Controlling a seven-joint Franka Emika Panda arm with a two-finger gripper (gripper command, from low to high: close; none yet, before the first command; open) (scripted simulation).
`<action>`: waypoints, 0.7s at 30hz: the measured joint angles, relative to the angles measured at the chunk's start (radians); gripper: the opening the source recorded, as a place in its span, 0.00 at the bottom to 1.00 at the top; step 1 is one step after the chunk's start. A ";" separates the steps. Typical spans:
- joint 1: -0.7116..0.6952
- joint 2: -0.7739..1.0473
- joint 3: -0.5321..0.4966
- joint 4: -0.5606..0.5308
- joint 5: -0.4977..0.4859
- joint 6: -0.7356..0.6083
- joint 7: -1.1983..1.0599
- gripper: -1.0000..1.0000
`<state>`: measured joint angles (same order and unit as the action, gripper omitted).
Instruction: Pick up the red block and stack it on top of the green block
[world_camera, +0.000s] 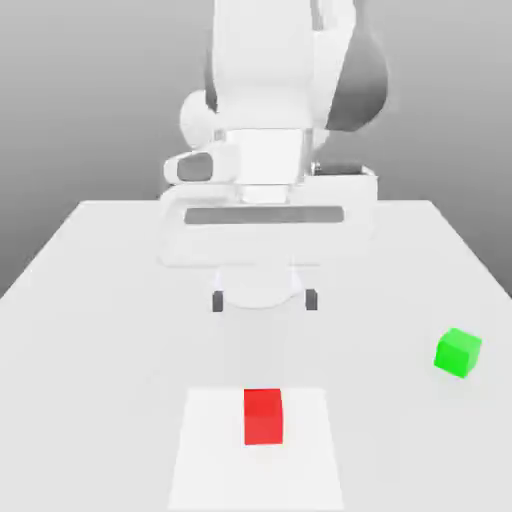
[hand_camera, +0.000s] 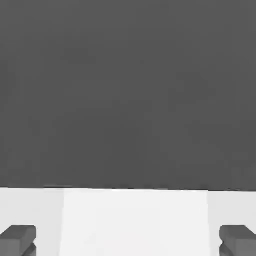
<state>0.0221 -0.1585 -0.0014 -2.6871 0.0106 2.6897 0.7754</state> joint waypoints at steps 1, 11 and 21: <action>0.000 0.036 0.001 -0.022 -0.001 0.022 0.000 0.50; 0.004 0.391 0.000 -0.064 -0.008 0.295 0.001 0.00; 0.001 0.309 0.002 -0.077 -0.013 0.224 0.005 0.00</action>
<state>0.0234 0.1504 0.0005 -2.7637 -0.0024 2.9141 0.7805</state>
